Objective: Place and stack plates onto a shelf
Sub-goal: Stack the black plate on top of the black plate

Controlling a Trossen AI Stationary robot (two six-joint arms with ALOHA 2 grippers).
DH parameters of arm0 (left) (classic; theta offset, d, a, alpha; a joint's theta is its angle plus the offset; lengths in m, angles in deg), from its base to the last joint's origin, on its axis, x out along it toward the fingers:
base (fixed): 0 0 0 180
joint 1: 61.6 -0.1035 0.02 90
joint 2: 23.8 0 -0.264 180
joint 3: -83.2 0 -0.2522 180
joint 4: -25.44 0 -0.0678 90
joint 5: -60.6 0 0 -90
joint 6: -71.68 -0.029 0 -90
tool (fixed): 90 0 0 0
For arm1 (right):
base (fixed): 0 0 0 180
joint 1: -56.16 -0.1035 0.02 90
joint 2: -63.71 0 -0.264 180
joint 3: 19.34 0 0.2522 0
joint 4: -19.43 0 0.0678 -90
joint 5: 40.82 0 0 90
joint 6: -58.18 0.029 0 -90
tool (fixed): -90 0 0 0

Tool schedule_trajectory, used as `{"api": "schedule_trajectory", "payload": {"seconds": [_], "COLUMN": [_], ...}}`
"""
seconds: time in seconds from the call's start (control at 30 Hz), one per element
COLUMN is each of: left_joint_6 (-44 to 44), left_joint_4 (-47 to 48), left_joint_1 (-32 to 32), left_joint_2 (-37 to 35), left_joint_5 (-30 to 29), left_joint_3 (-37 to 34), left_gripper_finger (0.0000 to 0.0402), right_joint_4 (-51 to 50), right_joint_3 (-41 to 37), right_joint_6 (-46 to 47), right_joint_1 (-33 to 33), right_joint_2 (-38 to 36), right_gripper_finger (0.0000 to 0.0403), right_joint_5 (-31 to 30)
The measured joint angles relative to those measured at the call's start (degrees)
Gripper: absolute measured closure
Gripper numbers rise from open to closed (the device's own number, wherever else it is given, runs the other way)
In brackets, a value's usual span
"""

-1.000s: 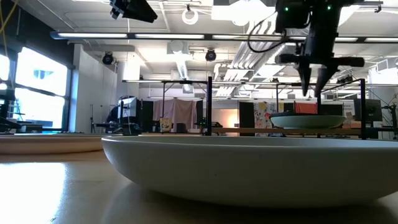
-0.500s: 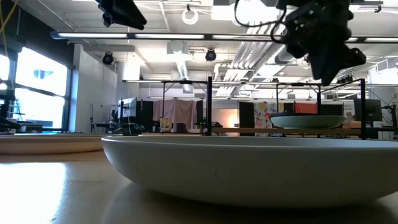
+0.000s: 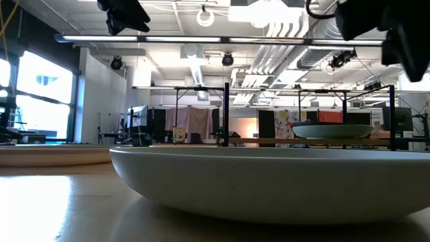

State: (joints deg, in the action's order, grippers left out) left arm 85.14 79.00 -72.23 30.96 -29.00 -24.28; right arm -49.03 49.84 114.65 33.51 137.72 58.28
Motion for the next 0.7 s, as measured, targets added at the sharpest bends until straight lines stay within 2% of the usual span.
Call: {"api": "schedule_trajectory", "payload": {"seconds": [0.1, 0.3, 0.5, 0.7], "left_joint_6": [0.05, 3.07, 6.69, 11.81], "left_joint_4": [0.42, 0.32, 0.26, 0.17], "left_joint_1": [1.03, 2.80, 3.79, 4.06], "left_joint_2": [-0.02, -0.02, -0.02, -0.02], "left_joint_5": [0.01, 0.05, -0.75, -4.57], "left_joint_3": [0.00, 0.00, 0.00, 0.00], "left_gripper_finger": [0.0282, 0.0282, 0.0282, 0.0282], "right_joint_4": [1.01, 5.42, 9.22, 9.30], "right_joint_3": [0.00, 0.00, 0.00, 0.00], "right_joint_6": [-0.28, -8.15, -18.85, -28.34], "right_joint_1": [-3.63, -8.95, -10.92, -11.16], "right_joint_2": [2.26, 8.45, 13.36, 14.19], "right_gripper_finger": [0.0308, 0.0308, 0.0308, 0.0308], "right_joint_5": [-0.03, -0.04, -0.09, -2.19]}}
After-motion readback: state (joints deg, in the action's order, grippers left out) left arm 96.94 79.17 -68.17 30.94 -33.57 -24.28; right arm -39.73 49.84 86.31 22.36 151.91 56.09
